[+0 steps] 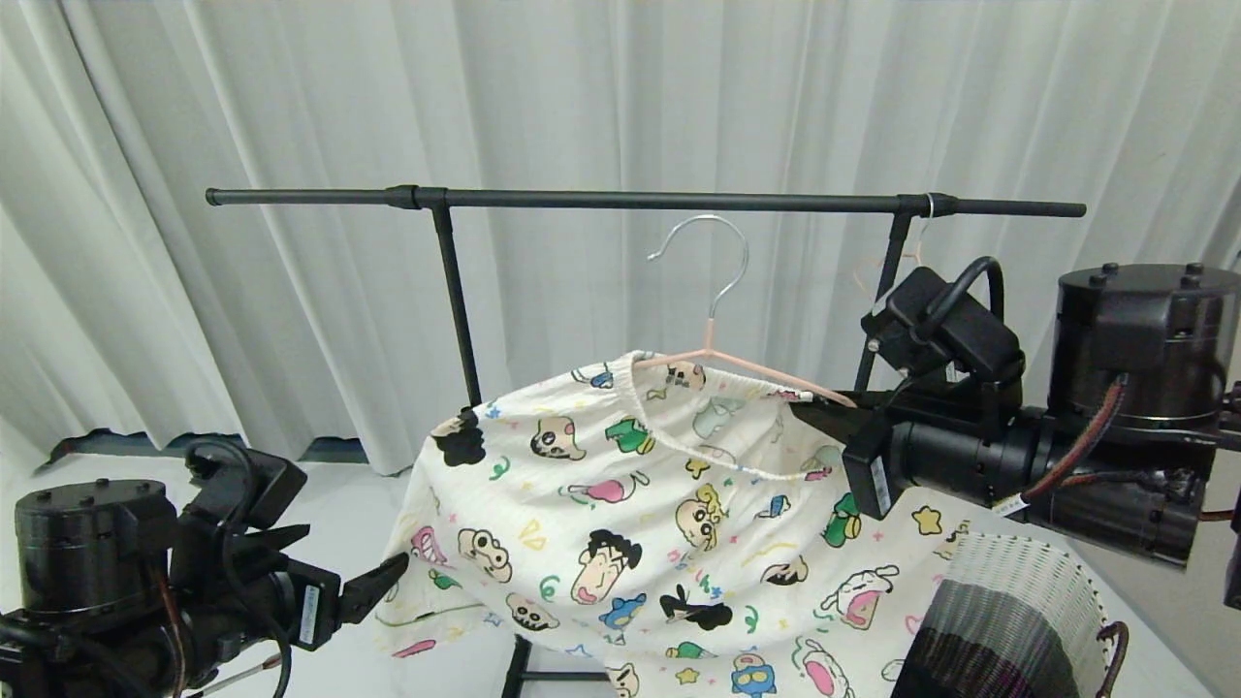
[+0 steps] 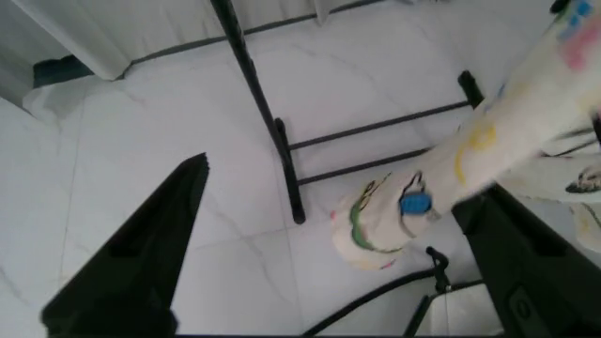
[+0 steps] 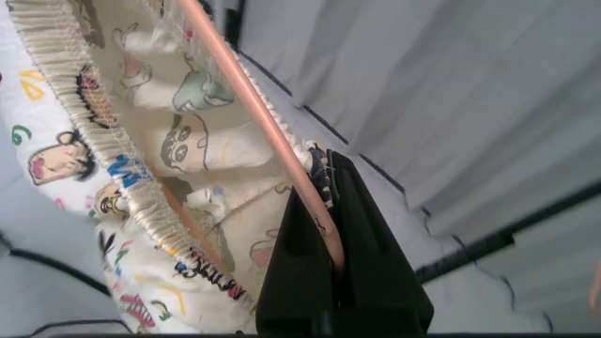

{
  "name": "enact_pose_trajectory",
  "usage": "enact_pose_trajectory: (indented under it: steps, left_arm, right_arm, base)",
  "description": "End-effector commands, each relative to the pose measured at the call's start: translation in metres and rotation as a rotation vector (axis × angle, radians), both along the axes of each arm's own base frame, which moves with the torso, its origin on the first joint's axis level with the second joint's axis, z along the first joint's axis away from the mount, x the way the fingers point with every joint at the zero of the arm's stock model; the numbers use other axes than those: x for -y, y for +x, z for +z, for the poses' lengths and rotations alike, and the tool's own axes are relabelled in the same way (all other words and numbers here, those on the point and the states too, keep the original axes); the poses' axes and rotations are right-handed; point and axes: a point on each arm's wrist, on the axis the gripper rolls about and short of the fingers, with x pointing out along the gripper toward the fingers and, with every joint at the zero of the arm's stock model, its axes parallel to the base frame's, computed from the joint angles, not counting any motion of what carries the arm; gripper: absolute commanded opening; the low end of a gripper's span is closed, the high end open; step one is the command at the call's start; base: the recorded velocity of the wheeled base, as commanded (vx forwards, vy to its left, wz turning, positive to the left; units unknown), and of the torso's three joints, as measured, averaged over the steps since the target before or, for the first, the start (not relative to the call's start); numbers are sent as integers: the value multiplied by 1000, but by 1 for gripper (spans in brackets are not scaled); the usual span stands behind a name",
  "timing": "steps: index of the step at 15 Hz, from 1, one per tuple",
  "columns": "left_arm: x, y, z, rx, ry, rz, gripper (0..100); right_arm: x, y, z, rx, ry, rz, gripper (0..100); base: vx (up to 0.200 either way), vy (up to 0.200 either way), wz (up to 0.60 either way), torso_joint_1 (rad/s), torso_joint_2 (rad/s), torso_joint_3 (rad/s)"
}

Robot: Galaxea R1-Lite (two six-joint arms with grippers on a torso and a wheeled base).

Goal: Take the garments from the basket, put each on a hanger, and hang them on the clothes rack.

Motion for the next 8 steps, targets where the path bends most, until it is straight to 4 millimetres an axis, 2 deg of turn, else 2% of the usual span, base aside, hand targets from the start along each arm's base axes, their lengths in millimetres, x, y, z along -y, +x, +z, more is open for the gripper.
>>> enact_pose_trajectory:
  steps: [1,5,8]
  left_arm:
    - [0,-8,14,78,-3,2,100]
    - [-2,-14,22,123,33,74,100]
    - [-3,-19,27,158,38,91,100]
  right_arm:
    - [3,3,-3,-17,1,-62,0]
    - [18,11,-19,-43,-62,-215,0]
    - [25,9,-31,-58,-120,-318,0]
  base:
    - [0,0,0,0,0,0]
    - [0,0,0,0,0,0]
    - [0,0,0,0,0,0]
